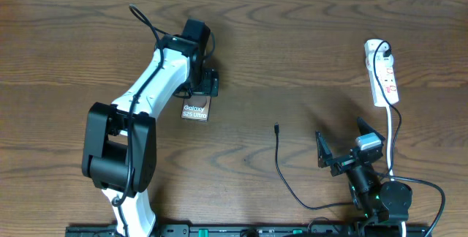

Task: Plug charger to phone and switch on socket
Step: 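Move the left gripper over the Galaxy S25 Ultra box, then lower the left gripper and grasp the phone box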

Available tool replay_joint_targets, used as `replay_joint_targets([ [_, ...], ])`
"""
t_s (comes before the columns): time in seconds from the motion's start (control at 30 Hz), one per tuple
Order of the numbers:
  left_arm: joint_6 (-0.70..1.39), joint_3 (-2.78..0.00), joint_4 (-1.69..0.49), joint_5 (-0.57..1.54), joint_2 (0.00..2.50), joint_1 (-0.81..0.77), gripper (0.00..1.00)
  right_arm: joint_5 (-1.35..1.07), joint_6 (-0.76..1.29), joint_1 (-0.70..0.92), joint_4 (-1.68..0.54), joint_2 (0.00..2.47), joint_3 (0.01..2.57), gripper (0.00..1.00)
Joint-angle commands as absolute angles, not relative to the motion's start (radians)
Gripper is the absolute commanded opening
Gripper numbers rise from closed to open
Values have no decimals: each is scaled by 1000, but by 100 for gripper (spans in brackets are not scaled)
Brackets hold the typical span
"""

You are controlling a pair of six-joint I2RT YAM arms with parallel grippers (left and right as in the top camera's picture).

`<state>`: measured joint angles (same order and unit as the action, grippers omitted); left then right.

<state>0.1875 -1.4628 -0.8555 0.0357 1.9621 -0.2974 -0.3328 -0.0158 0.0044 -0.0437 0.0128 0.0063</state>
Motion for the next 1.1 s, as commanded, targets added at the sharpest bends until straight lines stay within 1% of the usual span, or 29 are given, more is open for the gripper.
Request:
replay_joint_targets([
  [0.0, 196, -1418, -823, 11, 1972, -297, 93, -328, -31, 8, -49, 11, 6, 99],
  [0.2, 196, -1345, -743, 15, 1973, -298, 96, -328, -31, 8, -49, 11, 6, 99],
  [0.3, 192, -1320, -699, 15, 1974, -299, 100, -328, -31, 8, -49, 11, 6, 99],
  [0.73, 193, -1268, -667, 23, 1974, -303, 100, -328, -31, 8, -49, 11, 6, 99],
  [0.93, 193, -1266, -649, 107, 1974, -308, 99, -328, -31, 8, -49, 11, 6, 99],
  [0.97, 193, -1266, -650, 113, 1974, -309, 96, -328, -31, 8, -49, 11, 6, 99],
  [1.07, 198, -1266, -654, 117, 1974, -314, 95, -328, -31, 8, -49, 11, 6, 99],
])
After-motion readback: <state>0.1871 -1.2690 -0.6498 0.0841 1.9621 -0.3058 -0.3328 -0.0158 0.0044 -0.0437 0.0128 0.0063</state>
